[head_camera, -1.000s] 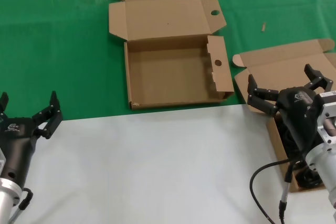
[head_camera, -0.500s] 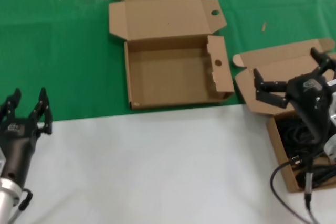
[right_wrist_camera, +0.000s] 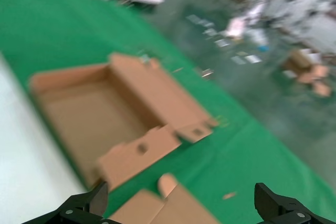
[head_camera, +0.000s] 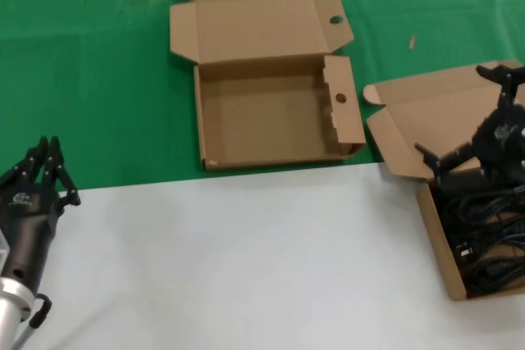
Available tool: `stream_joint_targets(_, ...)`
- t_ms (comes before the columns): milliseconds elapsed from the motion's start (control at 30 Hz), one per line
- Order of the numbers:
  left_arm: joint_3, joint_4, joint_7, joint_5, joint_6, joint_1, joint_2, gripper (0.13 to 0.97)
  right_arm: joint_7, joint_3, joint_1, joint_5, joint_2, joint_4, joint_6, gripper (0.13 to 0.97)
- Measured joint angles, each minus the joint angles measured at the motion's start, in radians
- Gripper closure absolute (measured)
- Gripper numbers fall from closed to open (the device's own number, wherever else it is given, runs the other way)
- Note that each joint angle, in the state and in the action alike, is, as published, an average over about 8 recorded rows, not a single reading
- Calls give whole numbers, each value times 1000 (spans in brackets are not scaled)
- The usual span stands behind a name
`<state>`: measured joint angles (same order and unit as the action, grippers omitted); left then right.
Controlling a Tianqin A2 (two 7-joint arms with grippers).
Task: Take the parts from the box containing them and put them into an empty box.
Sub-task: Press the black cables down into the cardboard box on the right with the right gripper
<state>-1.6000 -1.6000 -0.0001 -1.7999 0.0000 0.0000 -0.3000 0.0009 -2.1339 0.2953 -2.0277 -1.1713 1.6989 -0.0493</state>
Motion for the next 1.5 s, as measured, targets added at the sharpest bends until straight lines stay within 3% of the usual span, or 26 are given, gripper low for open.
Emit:
stream_joint_targets(300,0,0,0,0,0,0,0,939,81,-13,52,239,-84,-45,-269,129)
stream_joint_targets(567,0,0,-1,0,0,0,0,957,-52,23,105,379,-59,-100,-515,129)
stream_joint_targets(933,0,0,0,0,0,0,0,957,-229,42,288,584,24,-165,-844,130)
stream_joint_targets(1133,0,0,0,0,0,0,0,957,-271,38,377,688,73,-196,-966,133)
stream_joint_targets(1500,0,0,0,0,0,0,0,957,-266,38,449,814,123,-236,-1102,220)
